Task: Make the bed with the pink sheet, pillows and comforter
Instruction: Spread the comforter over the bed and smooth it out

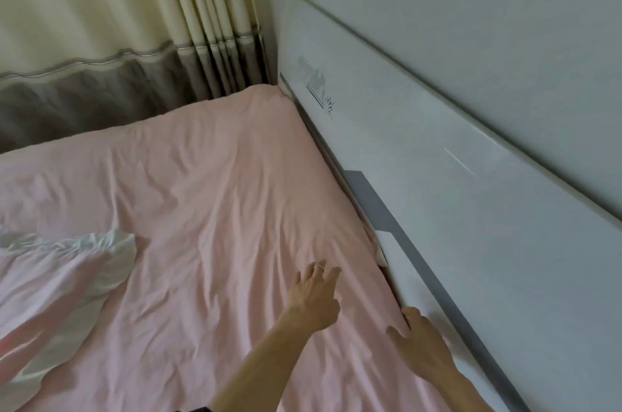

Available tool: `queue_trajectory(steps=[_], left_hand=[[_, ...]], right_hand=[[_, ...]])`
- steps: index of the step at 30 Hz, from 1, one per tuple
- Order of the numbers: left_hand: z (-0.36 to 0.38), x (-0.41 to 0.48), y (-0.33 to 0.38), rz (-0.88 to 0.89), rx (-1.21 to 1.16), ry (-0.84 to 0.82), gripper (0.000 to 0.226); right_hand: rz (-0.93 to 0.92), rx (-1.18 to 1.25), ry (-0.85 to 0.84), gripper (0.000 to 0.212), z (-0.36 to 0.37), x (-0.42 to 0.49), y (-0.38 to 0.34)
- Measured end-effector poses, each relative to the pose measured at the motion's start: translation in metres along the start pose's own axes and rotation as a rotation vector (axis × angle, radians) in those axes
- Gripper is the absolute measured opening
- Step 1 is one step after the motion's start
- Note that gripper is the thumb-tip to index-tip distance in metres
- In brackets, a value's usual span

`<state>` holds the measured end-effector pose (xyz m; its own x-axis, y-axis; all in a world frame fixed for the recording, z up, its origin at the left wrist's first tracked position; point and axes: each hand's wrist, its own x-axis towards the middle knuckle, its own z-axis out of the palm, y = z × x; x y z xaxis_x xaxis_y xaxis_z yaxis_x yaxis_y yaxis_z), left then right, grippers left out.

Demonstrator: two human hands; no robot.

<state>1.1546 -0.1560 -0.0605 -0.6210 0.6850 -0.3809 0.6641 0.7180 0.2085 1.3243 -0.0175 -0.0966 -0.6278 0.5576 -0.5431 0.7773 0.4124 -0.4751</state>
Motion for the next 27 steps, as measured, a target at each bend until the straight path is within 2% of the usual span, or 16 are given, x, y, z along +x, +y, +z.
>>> queue_trajectory(steps=[3,6,9,12,13,15,17,18,20,22,25,27], left_hand=[[0.011,0.056,-0.014,0.052,0.099,0.055,0.065],[0.014,0.120,-0.025,0.024,0.077,0.188,0.067],[0.006,0.157,-0.031,-0.011,0.045,0.209,0.071],[0.007,0.171,-0.035,0.009,0.128,0.203,0.072],[0.007,0.172,-0.034,0.040,0.169,0.203,0.075],[0.009,0.175,-0.025,0.192,0.341,0.185,0.082],[0.011,0.176,-0.015,0.343,0.561,0.134,0.078],[0.013,0.176,-0.011,0.368,0.634,0.106,0.072],[0.011,0.179,-0.008,0.367,0.698,0.053,0.062],[-0.004,0.180,-0.007,0.399,0.717,0.050,0.055],[-0.037,0.175,0.007,0.601,0.787,0.323,0.042],[-0.049,0.175,0.013,0.643,0.773,0.474,0.035]], right_hand=[[0.046,0.136,-0.020,0.067,0.012,0.043,-0.010],[0.102,0.211,-0.013,0.087,0.034,0.082,-0.008],[0.186,0.164,0.017,0.100,0.052,0.104,0.002],[0.190,0.230,0.004,0.128,0.067,0.121,0.010],[0.185,0.289,-0.013,0.125,0.066,0.121,0.006],[0.189,0.468,-0.055,0.098,0.062,0.120,-0.004],[0.124,0.631,-0.118,0.088,0.054,0.119,-0.019],[0.085,0.631,-0.128,0.084,0.054,0.118,-0.021],[0.041,0.475,-0.139,0.046,0.045,0.107,-0.028],[-0.022,0.212,-0.059,0.028,0.031,0.096,-0.030],[-0.182,0.129,0.213,0.014,0.002,0.079,-0.027],[-0.188,0.061,0.331,0.011,-0.009,0.074,-0.024]])
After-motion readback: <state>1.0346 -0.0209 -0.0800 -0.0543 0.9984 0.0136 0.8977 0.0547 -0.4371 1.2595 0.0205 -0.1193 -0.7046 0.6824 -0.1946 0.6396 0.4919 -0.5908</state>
